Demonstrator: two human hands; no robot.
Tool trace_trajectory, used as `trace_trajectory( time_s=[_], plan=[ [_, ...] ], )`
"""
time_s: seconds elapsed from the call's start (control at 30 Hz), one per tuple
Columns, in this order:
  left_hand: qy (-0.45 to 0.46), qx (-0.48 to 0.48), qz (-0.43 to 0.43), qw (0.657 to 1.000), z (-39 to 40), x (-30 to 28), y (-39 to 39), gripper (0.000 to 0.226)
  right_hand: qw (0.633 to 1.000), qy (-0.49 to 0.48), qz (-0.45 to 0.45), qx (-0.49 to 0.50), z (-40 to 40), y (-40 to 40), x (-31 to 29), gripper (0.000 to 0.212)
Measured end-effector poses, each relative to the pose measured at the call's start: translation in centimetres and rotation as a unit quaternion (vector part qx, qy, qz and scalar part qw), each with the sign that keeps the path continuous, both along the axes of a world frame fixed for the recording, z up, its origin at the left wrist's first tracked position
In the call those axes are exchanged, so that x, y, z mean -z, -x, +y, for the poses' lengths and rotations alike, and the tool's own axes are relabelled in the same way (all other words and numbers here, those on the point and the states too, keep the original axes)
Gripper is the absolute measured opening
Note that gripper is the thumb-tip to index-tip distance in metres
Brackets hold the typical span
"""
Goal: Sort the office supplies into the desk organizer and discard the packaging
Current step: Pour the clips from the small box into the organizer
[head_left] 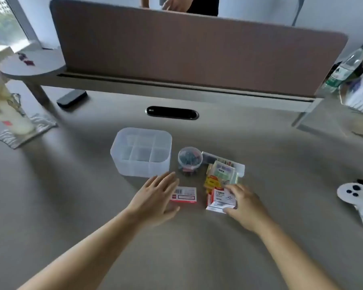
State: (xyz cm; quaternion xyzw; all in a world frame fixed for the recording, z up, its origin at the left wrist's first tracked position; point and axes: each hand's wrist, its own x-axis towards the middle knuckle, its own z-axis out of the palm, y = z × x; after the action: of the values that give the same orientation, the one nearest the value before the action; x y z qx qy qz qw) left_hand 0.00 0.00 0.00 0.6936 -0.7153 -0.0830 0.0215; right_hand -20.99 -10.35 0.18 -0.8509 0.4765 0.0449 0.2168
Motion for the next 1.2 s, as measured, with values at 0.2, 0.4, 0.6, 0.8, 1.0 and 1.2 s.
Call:
trace_trajectory(
  time_s=[0.2, 0.4, 0.6, 0.8, 1.0, 1.2],
  plan=[
    [-0.067, -0.005, 0.072, 0.995, -1.7, 0.8, 2.0, 0.081, 0.990, -0.022, -0.134, 0.029, 0.3, -0.1, 0.8, 0.047],
    [-0.048, -0.103, 0.286, 0.952, -1.6, -0.9, 2.2, 0.083, 0.966, -0.046, -0.254, -0.010, 2.1, -1.8, -2.3, 0.044],
    [-0.001, -0.164, 0.440, 0.883, 0.5, -3.3, 0.9, 0.048, 0.952, -0.072, -0.297, -0.027, 3.5, -4.0, -4.4, 0.041],
    [-0.008, -0.194, 0.608, 0.770, 2.2, -4.1, -1.3, 0.038, 0.945, -0.049, -0.315, -0.075, 4.3, -6.8, -5.0, 0.032],
    [-0.006, -0.209, 0.677, 0.706, 3.0, -4.6, -3.1, 0.039, 0.948, 0.019, -0.292, -0.124, 4.3, -9.0, -5.7, 0.031],
    [-0.022, -0.197, 0.676, 0.710, 3.2, -5.0, -4.0, 0.038, 0.945, 0.059, -0.261, -0.186, 4.6, -10.0, -6.3, 0.033]
  ],
)
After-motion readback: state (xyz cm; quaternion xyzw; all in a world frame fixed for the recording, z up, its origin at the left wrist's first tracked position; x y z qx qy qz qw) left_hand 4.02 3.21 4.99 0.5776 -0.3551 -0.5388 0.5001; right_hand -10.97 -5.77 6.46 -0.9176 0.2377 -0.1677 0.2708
